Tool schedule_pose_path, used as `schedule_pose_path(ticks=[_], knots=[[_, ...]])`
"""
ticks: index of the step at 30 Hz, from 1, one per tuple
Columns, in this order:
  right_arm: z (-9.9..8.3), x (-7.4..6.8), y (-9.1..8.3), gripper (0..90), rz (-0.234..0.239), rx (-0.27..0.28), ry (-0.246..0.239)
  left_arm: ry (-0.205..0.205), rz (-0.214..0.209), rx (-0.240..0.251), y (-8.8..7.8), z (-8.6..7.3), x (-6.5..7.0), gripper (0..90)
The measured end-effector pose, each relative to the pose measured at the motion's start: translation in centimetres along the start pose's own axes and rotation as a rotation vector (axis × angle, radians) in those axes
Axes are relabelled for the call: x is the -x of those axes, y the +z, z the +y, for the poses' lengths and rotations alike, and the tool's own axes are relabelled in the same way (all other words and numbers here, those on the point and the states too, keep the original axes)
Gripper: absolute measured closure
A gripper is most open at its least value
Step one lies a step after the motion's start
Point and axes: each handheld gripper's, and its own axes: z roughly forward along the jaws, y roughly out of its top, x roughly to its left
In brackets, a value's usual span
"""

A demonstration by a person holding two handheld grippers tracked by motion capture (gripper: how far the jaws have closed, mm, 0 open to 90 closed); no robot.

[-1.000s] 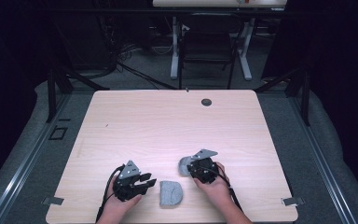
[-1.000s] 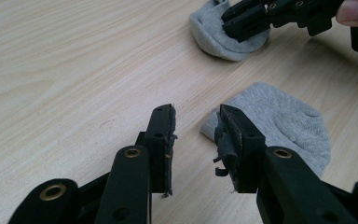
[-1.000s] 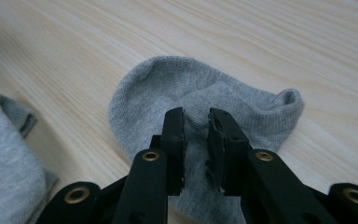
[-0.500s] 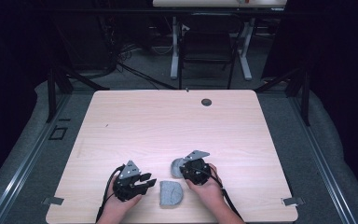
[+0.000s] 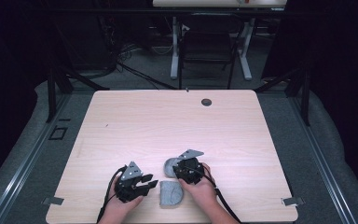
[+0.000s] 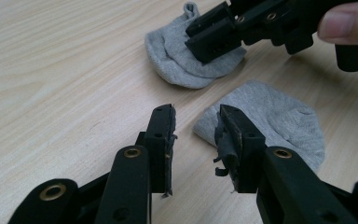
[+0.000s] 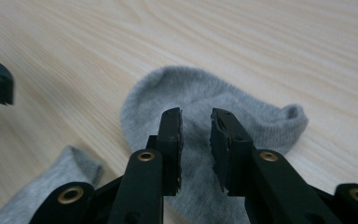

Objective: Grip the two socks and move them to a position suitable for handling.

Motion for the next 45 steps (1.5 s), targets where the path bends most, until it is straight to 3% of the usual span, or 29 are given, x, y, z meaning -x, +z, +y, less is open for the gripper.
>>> schedule_pose_path(ticks=[9,15,24,32,40,45], knots=[[0.3,0.4,-3.9,73.0,0.019,0.060,-0.022,0.024,-0.029,0.006,0.4,0.4,1.5,66.2],[-0.8,0.9,-6.4,73.0,0.031,0.079,-0.017,0.038,-0.054,-0.015,1.4,0.6,2.7,66.4],[-2.6,1.8,-8.8,72.3,0.024,0.100,0.001,0.064,-0.096,-0.023,2.5,0.9,4.3,65.6],[-3.8,2.5,-9.7,71.1,0.011,0.095,0.001,0.081,-0.130,-0.037,3.5,1.1,5.2,65.6],[-4.5,3.9,-9.7,71.1,0.000,0.097,0.061,0.083,-0.135,-0.069,4.5,0.6,5.4,65.0],[-4.8,4.1,-9.4,71.1,-0.004,0.089,0.067,0.110,-0.127,-0.083,4.8,0.3,5.6,72.7]])
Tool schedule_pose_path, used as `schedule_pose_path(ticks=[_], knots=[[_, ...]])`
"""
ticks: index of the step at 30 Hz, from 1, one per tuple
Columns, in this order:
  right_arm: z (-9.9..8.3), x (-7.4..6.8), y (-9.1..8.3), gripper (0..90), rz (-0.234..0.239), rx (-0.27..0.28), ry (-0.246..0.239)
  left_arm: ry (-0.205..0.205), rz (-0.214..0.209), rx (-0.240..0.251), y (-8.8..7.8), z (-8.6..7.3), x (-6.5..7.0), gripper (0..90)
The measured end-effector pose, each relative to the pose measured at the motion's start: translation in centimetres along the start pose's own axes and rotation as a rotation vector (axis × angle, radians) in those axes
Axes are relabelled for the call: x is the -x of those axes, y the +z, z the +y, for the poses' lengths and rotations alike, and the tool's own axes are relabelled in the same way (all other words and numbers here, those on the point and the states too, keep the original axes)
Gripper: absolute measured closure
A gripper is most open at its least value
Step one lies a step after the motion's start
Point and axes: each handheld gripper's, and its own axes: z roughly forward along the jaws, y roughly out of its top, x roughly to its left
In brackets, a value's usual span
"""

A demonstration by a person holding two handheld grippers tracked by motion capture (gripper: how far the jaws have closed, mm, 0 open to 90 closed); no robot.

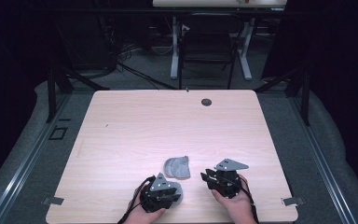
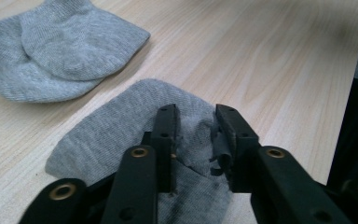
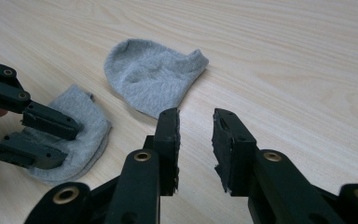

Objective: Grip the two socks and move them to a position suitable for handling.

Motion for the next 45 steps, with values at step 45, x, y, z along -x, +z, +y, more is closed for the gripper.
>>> schedule_pose_path(ticks=[45], knots=[[-1.0,-6.6,5.1,87.4,0.186,-0.133,-0.205,0.009,-0.019,0.179,-4.2,0.5,-1.2,89.5]])
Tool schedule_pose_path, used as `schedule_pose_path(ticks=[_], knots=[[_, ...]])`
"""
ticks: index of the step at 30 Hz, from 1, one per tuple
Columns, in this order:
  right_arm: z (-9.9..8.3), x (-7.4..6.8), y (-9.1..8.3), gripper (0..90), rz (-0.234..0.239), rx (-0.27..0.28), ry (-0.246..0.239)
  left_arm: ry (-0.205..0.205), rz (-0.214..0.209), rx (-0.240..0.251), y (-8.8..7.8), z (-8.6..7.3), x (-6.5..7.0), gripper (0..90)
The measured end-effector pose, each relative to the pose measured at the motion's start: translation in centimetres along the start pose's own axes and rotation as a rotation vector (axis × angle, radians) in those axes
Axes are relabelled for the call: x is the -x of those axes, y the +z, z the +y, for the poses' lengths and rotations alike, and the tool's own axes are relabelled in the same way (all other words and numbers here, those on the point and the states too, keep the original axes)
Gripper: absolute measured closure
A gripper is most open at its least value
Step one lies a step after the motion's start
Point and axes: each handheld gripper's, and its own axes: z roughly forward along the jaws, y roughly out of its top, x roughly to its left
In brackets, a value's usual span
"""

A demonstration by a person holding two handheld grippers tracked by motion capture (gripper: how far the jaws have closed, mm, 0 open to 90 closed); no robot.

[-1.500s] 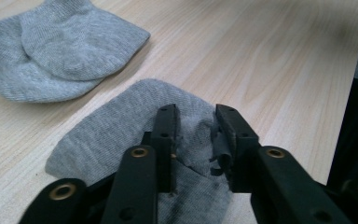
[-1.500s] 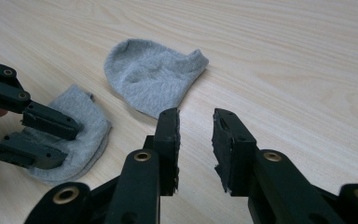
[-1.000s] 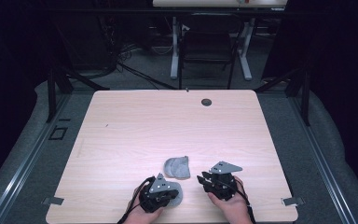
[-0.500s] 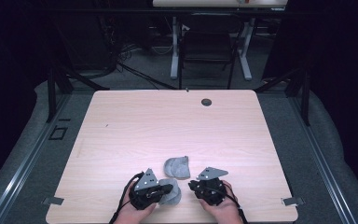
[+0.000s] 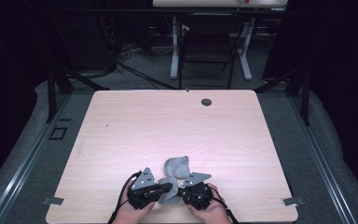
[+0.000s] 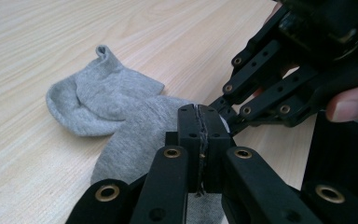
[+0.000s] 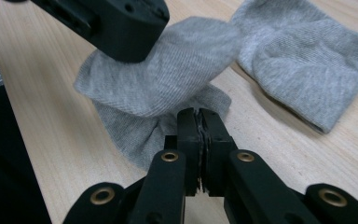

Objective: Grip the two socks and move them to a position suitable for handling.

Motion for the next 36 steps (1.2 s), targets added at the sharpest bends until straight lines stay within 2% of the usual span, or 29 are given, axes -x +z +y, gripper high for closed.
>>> schedule_pose_path(ticks=[5,12,18,24,32,36], knots=[[-0.1,0.2,0.3,87.4,0.000,-0.013,-0.001,-0.005,-0.001,0.002,0.0,0.0,-0.1,89.5],[-0.2,0.3,0.4,88.3,-0.001,-0.013,0.012,0.009,-0.006,-0.012,-0.1,-0.1,-0.2,89.4],[-0.3,0.2,0.1,89.2,-0.040,-0.031,-0.007,0.004,0.006,-0.028,-0.6,-0.3,-0.4,89.4],[-0.5,0.6,-0.4,89.5,-0.077,-0.041,0.016,0.014,0.040,-0.071,-0.8,-0.5,-0.8,89.2],[-1.1,1.0,-1.3,89.6,-0.115,-0.061,0.011,-0.051,0.083,-0.133,-1.2,-1.3,-1.8,87.9],[-1.2,1.2,-1.5,89.5,-0.113,-0.067,0.020,-0.082,0.113,-0.134,-1.4,-1.5,-2.2,84.3]])
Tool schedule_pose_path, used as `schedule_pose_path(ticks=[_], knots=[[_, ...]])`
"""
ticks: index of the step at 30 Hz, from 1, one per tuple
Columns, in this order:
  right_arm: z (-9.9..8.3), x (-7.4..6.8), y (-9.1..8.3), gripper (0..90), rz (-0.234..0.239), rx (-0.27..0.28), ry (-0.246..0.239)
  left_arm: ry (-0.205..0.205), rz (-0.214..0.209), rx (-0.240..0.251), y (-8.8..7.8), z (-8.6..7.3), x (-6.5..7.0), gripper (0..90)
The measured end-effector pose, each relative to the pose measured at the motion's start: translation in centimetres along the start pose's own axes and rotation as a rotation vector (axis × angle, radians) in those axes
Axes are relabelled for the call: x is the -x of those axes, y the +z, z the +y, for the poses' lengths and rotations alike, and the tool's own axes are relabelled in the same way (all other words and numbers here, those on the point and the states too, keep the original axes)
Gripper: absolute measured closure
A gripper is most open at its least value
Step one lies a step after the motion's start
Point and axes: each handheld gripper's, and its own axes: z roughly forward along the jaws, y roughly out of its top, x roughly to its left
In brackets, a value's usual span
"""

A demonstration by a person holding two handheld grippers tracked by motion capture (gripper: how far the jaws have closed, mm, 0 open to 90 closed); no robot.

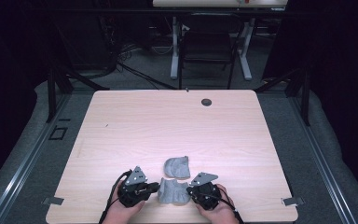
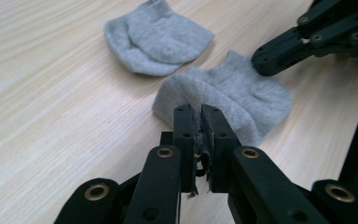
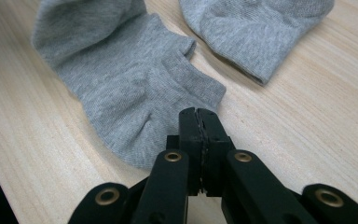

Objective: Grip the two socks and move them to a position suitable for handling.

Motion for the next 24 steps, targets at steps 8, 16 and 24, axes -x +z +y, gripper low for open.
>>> schedule_pose_path(ticks=[8,16,24], knots=[[0.1,-0.1,0.0,89.4,-0.005,-0.005,-0.001,0.014,-0.003,0.134,-1.6,1.2,0.7,75.9],[0.1,-0.2,0.0,89.1,-0.009,-0.004,0.001,0.056,0.020,0.025,0.1,0.4,0.8,73.2],[0.0,0.0,-0.2,87.6,-0.013,-0.011,0.011,0.012,0.031,-0.062,1.3,-0.8,-0.3,70.5]])
